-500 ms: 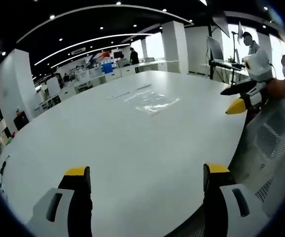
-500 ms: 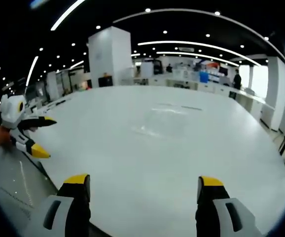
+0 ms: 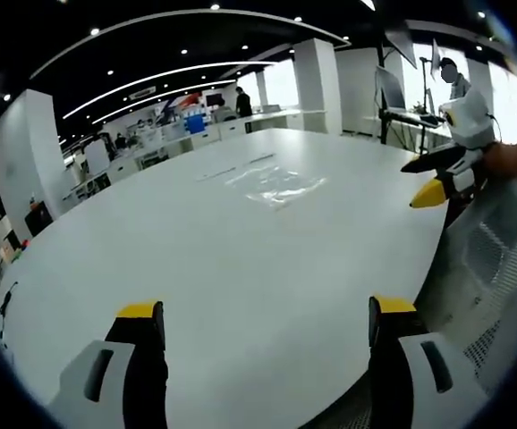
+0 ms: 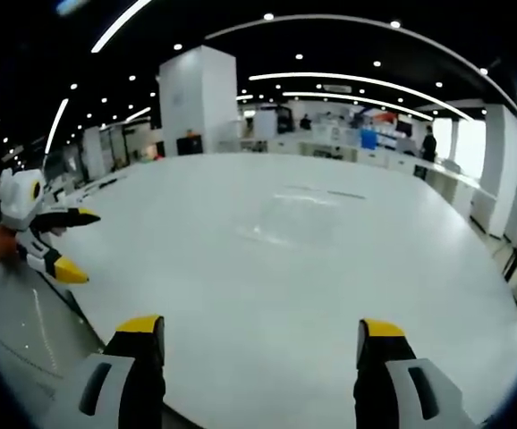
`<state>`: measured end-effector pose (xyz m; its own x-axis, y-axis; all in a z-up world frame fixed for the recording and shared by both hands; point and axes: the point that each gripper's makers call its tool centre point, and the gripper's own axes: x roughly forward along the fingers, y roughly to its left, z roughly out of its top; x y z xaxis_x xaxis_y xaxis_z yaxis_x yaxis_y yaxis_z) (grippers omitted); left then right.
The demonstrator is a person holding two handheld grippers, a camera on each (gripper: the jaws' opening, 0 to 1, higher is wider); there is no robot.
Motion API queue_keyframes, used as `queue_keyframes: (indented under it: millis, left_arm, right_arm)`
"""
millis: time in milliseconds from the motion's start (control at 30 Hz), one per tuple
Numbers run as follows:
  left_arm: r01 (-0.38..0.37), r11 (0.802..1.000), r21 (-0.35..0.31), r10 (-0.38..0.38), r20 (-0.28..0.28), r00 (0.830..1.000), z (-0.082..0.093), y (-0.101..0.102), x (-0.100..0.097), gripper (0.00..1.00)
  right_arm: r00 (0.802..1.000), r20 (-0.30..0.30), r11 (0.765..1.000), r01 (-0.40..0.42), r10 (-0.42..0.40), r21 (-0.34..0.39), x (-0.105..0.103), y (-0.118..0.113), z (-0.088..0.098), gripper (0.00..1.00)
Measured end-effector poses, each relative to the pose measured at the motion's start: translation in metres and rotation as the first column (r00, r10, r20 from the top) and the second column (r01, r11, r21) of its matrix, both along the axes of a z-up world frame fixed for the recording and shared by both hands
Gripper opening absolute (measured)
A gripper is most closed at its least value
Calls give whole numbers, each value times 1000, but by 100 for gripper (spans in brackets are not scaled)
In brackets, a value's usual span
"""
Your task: Open the resealable bag by pulling the two sides of the seal apart until the entire bag opening is separated and visibly accessible.
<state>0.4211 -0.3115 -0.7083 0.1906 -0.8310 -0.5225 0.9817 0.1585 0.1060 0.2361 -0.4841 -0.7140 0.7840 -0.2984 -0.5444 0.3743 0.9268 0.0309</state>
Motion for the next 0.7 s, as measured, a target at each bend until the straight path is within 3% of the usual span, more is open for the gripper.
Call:
queue_keyframes:
  millis: [700]
  left_arm:
    - [13,999,32,-12,-5,1000,-6,2,-4,91]
  right_arm:
    - [998,-66,1000,-26,26,0,-4,5,-11,86]
